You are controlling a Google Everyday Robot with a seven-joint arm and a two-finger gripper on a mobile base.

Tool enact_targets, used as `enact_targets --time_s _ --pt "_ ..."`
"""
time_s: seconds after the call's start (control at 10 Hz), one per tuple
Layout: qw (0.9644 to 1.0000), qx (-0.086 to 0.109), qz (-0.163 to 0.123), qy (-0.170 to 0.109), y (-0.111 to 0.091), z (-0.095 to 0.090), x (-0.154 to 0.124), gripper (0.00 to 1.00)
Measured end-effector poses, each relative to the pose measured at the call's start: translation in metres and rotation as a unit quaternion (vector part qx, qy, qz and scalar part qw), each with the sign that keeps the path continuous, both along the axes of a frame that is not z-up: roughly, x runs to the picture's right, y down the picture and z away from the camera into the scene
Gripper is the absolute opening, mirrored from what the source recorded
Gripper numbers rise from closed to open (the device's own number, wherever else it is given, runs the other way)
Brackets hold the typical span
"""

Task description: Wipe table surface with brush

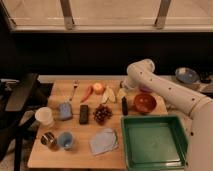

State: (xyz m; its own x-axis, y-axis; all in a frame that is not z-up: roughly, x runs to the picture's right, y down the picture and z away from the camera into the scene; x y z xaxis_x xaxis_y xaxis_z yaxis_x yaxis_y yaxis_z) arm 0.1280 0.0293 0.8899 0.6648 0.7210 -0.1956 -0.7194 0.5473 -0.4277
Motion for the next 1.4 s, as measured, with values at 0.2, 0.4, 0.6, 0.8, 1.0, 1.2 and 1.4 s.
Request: enact_targets --time_s 0.2,0.4,0.6,0.8,1.0,1.2,1.4 --pt "0.9999 -0.004 0.013 0.000 0.003 0.010 -0.001 0.65" --pt "0.9999 -0.004 0.014 0.001 0.003 0.011 0.001 0.65" --pt "0.9999 -0.004 0.015 0.002 0.004 0.011 0.002 0.65" --pt "0.9999 -0.004 0.013 0.002 0.003 0.011 -0.001 0.65" --pt "0.9996 -0.010 0.021 0.013 0.007 0.019 0.002 0.65" --pt "0.9992 -0.022 0.028 0.020 0.017 0.033 0.001 0.65" --pt "0.9976 -0.043 0.051 0.018 0.023 0.044 0.008 0.65"
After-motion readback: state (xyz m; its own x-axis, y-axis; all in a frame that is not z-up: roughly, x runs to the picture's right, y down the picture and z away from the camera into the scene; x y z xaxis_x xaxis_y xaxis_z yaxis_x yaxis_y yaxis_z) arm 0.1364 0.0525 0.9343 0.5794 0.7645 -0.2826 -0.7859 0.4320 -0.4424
